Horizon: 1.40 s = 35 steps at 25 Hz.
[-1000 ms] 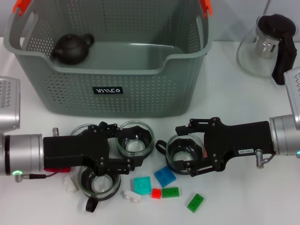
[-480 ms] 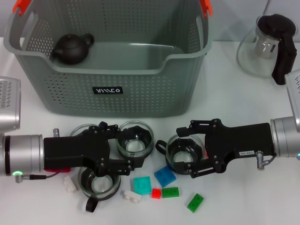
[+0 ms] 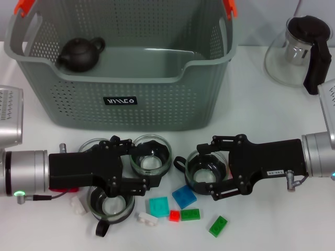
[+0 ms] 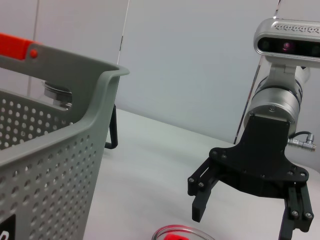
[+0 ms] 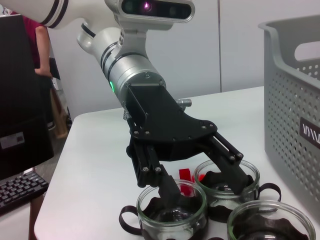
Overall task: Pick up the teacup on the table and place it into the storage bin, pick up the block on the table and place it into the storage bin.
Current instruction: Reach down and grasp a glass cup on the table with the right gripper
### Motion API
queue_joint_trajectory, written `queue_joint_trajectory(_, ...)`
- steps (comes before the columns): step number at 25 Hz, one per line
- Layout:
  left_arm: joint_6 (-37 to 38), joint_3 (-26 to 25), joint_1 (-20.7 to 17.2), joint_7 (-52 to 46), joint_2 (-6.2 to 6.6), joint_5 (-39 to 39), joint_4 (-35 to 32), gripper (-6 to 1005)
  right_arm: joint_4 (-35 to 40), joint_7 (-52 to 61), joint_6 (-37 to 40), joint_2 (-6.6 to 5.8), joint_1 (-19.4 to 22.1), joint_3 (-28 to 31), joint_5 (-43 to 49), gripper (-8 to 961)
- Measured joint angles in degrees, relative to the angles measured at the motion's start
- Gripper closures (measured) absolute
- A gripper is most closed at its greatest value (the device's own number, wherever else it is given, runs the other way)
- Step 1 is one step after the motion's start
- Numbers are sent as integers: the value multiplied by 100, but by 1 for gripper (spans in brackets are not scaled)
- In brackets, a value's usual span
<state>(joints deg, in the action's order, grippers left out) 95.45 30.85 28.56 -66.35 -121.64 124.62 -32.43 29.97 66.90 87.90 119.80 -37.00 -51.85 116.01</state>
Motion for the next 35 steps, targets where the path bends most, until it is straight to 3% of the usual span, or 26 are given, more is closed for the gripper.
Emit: queue_joint_trajectory(35,-22,-1,31,3,-40,0,0,186,36,-2,-90,9,-27,0,1,39)
